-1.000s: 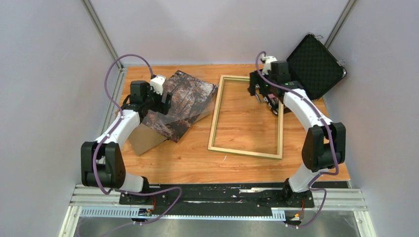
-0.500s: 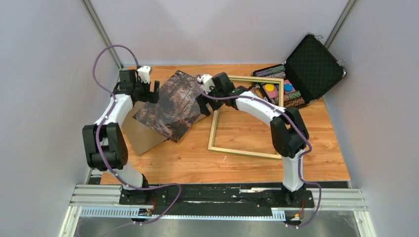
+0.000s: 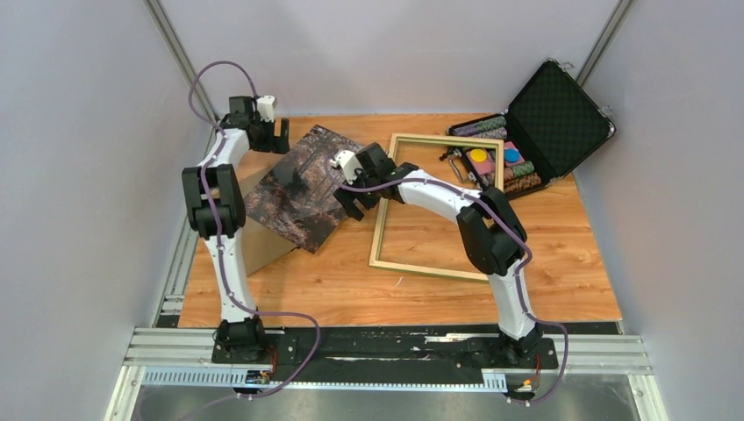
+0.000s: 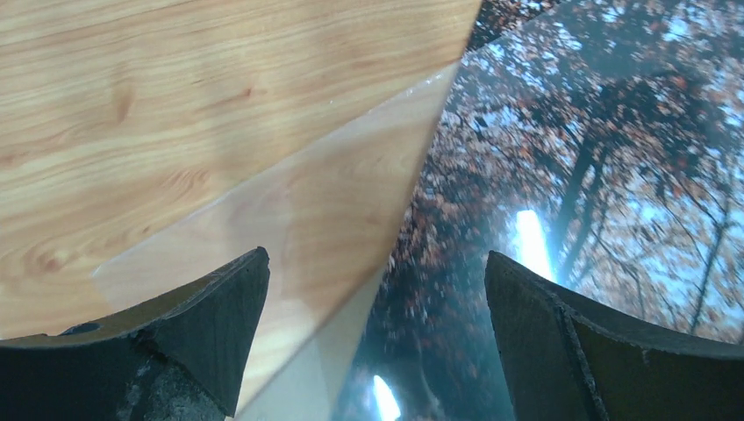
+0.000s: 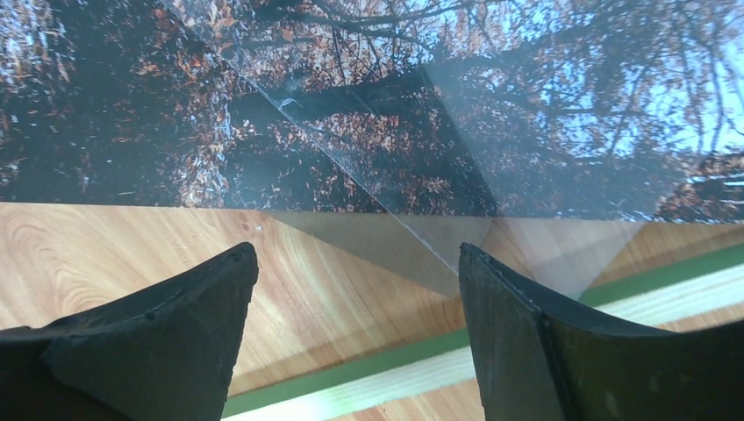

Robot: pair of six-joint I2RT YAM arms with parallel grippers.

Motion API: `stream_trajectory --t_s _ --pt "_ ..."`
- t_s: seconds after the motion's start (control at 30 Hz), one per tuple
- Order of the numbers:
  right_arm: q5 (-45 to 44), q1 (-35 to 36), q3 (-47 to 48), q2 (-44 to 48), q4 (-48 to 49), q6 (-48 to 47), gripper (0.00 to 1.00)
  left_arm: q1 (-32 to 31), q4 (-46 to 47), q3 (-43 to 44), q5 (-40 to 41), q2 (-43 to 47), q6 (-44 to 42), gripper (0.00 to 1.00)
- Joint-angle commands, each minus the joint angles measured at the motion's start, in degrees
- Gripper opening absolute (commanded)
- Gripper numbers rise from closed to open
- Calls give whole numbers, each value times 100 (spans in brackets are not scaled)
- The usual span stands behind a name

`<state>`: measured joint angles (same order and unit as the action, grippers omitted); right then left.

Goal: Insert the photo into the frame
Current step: Adjust the photo frame item at the center of the board.

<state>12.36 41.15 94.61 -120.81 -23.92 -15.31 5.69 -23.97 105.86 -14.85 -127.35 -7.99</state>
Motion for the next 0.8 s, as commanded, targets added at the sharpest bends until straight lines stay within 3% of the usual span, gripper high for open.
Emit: stream_trajectory --t_s 0.0,0.2,0.53,0.77 --pt "-46 61 320 -270 90 -78 83 39 -190 923 -410 -601 266 100" --pt "-179 116 367 -460 87 -140 82 40 -640 2562 -620 -1610 378 100" --pt "-663 213 367 -451 89 -318 80 15 -688 3384 -832 -2379 712 100" --pt "-788 250 285 -78 32 -290 80 -7 -785 3439 -953 -2532 764 100"
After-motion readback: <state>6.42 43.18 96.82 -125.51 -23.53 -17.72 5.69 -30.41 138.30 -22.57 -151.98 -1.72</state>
